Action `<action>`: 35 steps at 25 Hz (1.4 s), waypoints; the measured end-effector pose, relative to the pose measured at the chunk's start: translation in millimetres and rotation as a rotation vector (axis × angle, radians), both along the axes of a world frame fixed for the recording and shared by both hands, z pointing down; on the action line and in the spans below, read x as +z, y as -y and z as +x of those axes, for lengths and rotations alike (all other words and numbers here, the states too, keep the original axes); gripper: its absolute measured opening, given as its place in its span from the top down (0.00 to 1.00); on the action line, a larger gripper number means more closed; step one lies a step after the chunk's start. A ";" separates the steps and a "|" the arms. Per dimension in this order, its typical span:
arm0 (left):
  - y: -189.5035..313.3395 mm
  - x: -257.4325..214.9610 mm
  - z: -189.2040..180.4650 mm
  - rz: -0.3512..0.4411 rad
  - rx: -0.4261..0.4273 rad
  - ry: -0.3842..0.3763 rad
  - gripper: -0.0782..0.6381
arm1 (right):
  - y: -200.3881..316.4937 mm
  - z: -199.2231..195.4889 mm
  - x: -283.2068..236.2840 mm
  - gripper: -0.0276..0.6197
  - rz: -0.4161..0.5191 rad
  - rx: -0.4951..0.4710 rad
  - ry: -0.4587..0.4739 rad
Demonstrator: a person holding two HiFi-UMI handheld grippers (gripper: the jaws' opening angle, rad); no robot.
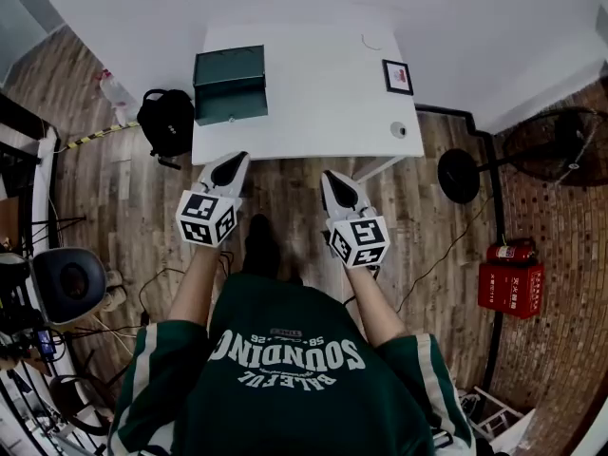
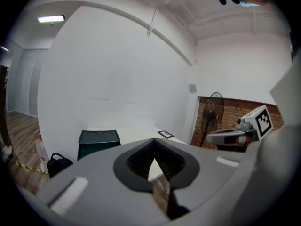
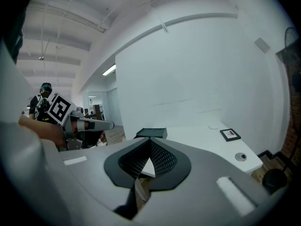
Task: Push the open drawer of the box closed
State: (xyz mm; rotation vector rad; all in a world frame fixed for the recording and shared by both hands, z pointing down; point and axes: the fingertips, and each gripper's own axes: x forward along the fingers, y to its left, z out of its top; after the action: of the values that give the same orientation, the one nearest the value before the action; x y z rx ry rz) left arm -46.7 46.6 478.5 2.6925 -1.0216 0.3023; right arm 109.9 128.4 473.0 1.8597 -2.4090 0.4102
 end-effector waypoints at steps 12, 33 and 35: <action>144.6 2.2 -11.6 -0.030 0.039 0.013 0.82 | 144.6 -11.8 -8.7 0.95 -0.020 0.040 -0.012; 255.3 23.8 -16.8 -0.084 -0.034 0.019 0.82 | 265.2 -3.3 0.8 0.95 -0.046 -0.016 -0.025; 265.2 23.7 -14.1 -0.083 -0.061 0.020 0.82 | 282.5 -1.8 1.0 0.95 -0.044 -0.070 -0.033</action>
State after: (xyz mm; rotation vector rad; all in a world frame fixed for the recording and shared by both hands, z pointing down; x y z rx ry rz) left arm -60.7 -218.6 502.2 2.5844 -1.0711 0.3529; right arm 108.2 -154.1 474.0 1.7443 -2.4156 0.4211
